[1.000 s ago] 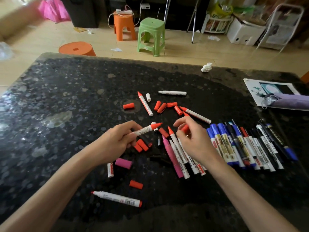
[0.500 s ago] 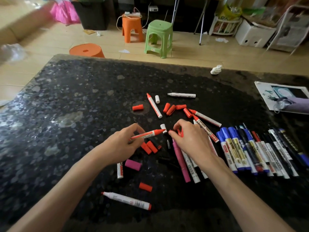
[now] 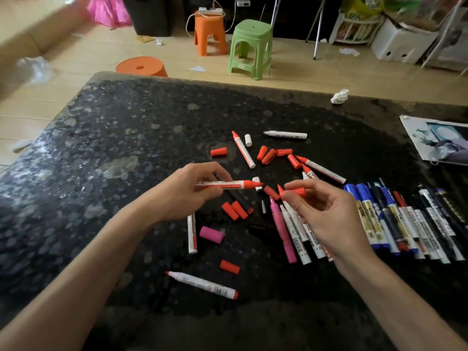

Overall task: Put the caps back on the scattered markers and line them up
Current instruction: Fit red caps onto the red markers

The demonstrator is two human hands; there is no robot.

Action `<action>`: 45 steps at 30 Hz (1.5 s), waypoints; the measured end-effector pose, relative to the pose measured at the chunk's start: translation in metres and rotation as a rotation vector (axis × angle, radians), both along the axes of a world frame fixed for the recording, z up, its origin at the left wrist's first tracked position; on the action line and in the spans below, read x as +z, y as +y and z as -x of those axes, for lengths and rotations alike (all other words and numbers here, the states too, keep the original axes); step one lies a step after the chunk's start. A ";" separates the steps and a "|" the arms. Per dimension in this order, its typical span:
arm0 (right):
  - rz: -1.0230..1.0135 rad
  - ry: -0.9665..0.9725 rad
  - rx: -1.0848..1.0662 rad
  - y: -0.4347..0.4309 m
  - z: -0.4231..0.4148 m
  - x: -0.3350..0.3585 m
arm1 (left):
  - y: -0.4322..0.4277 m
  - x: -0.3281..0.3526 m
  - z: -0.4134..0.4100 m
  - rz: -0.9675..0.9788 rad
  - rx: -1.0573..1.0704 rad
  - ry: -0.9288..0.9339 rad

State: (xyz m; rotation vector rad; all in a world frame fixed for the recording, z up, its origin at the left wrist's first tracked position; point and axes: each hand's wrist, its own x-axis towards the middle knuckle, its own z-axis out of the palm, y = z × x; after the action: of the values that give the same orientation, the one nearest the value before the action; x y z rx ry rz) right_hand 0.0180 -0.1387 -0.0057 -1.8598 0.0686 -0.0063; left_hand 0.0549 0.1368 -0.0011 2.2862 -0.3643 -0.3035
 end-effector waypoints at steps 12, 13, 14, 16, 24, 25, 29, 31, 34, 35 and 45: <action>-0.032 0.026 0.163 0.005 0.008 0.004 | 0.003 0.005 -0.001 0.051 -0.068 -0.015; -0.037 0.027 0.166 0.004 0.008 0.004 | 0.003 0.005 -0.001 0.049 -0.067 -0.014; -0.039 0.027 0.169 0.004 0.009 0.004 | 0.003 0.004 -0.001 0.050 -0.067 -0.009; -0.032 0.027 0.175 0.006 0.009 0.005 | 0.002 0.004 -0.001 0.054 -0.075 0.000; 0.004 -0.054 0.169 0.011 0.011 0.001 | -0.012 0.004 0.004 0.070 -0.115 -0.008; 0.013 -0.080 0.159 0.010 0.012 0.000 | -0.015 0.003 0.005 0.077 -0.108 -0.021; 0.022 -0.082 0.164 0.006 0.015 -0.004 | -0.026 -0.002 0.012 0.115 -0.090 -0.026; -0.004 -0.087 0.161 0.003 0.017 -0.002 | -0.030 -0.005 0.014 0.150 -0.083 -0.001; -0.178 -0.056 0.048 0.001 0.014 0.004 | -0.046 -0.007 0.016 0.275 -0.066 0.032; -0.258 -0.028 -0.013 0.002 0.012 0.005 | -0.055 -0.007 0.019 0.337 -0.065 0.042; -0.385 0.184 -0.061 -0.022 0.029 0.009 | -0.126 -0.027 0.048 0.662 0.107 0.130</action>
State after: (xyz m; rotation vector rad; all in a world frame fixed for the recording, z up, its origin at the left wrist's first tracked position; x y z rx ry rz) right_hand -0.0113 -0.1607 0.0032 -1.4694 0.2376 0.1274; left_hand 0.0068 0.0107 -0.0284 1.6202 -0.2285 -0.2315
